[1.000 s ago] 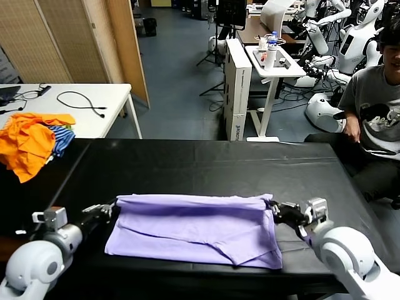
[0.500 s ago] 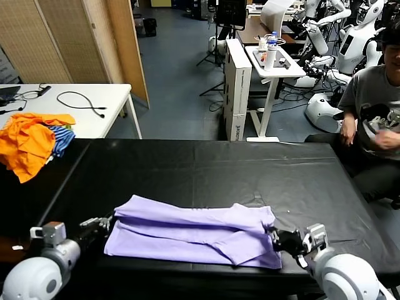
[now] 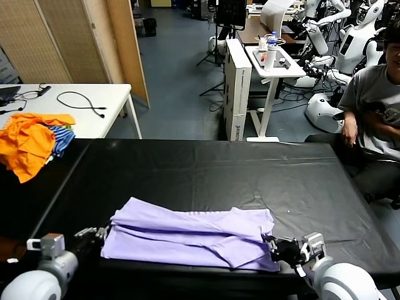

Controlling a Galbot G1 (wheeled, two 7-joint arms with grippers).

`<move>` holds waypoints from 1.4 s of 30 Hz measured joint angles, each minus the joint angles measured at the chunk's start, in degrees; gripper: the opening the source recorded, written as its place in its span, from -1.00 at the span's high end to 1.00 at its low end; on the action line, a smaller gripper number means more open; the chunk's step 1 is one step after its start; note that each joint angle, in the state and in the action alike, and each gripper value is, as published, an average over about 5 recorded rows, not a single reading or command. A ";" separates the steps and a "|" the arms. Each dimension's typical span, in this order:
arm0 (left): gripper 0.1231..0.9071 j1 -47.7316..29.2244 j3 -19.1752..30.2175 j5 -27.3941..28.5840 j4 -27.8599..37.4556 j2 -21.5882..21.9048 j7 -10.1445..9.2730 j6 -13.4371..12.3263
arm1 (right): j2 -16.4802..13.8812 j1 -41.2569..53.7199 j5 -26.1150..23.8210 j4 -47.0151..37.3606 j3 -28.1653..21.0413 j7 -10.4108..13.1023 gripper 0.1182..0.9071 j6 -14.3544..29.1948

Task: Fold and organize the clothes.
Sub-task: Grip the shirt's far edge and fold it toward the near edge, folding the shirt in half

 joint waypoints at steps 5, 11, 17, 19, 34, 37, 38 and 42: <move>-0.75 3.20 -1.53 1.88 -1.85 -2.22 -0.02 0.43 | 0.38 -0.85 0.26 1.46 1.03 0.12 -0.95 0.00; -0.99 3.60 -4.70 1.52 -2.48 -3.74 -0.15 -0.23 | 1.63 -1.49 1.35 3.25 3.47 0.14 -1.00 0.00; -1.00 0.34 -6.83 -2.10 -1.24 -2.98 -1.69 -0.93 | 3.79 0.78 2.77 2.83 4.65 1.12 -1.00 0.01; -1.00 -1.64 -6.36 -3.23 -0.52 -2.29 -1.86 -0.60 | 4.67 2.25 2.33 1.85 4.36 1.47 -1.00 0.01; -1.00 -15.15 3.66 -7.70 7.02 2.51 -2.60 2.65 | 10.01 11.74 -0.28 -8.45 1.35 2.81 -1.00 0.01; -1.00 -15.76 5.44 -6.99 8.08 2.88 -2.55 2.87 | 10.62 12.35 -0.78 -9.65 1.06 2.63 -1.00 0.14; -1.00 -15.80 5.98 -6.64 8.39 2.98 -2.51 2.92 | 10.82 12.54 -0.96 -10.01 0.93 2.55 -1.00 0.23; -1.00 -15.48 7.64 -5.15 9.32 3.31 -2.31 3.07 | 11.58 13.29 -1.42 -11.20 0.42 2.39 -1.00 0.57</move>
